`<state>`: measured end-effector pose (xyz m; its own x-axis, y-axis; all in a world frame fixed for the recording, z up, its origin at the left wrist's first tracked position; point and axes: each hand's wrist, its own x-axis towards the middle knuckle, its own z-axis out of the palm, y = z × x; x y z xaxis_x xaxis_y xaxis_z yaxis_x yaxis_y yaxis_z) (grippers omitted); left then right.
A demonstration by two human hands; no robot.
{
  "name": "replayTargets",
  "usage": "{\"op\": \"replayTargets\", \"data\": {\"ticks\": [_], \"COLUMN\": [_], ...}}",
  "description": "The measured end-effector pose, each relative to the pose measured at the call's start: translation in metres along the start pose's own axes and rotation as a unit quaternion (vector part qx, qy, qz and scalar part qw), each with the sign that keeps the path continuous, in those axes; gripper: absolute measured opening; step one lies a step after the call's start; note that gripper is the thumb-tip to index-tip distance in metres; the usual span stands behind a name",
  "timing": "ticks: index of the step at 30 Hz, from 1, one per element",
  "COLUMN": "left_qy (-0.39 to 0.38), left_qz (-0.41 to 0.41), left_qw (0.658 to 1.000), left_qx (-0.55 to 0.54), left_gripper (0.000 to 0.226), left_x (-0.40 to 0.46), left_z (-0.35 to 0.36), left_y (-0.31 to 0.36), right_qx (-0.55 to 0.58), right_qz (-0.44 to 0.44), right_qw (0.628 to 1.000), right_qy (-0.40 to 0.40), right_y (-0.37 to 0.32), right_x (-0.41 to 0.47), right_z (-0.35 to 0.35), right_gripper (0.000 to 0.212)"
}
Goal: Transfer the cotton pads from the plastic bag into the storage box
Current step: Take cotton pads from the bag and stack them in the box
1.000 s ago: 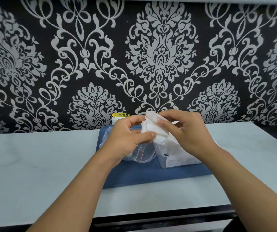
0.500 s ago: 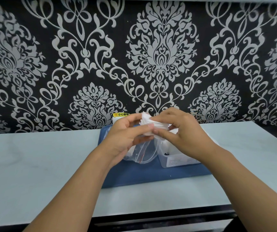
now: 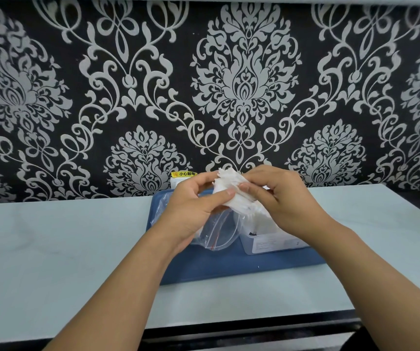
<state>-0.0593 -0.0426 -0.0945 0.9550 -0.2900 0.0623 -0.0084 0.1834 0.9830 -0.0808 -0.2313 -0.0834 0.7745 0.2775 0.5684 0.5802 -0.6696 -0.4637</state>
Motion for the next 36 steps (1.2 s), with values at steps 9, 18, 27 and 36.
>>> {"op": "replayTargets", "data": {"ticks": [9,18,27,36], "left_qy": [0.038,0.056,0.060,-0.007], "left_qz": [0.026,0.024,0.015,-0.031], "left_qw": [0.999,0.997,0.998,0.985], "left_qx": [0.028,0.036,0.001,-0.170], "left_gripper": [0.037,0.033,0.029,0.021], "left_x": [0.001,0.003,0.003,-0.001], "left_z": [0.006,0.011,0.010,0.016], "left_y": [-0.002,-0.010,-0.008,0.006], "right_qx": [-0.019,-0.061,-0.054,-0.006], "right_qz": [-0.008,0.006,0.043,0.032], "right_qw": [0.999,0.997,0.988,0.999], "right_qy": [0.032,0.041,0.135,0.034], "right_y": [-0.002,-0.003,-0.012,-0.010], "right_x": [-0.001,-0.003,0.000,-0.003], "right_z": [0.003,-0.001,0.007,0.011], "right_gripper": [0.033,0.014,0.016,0.032]}}
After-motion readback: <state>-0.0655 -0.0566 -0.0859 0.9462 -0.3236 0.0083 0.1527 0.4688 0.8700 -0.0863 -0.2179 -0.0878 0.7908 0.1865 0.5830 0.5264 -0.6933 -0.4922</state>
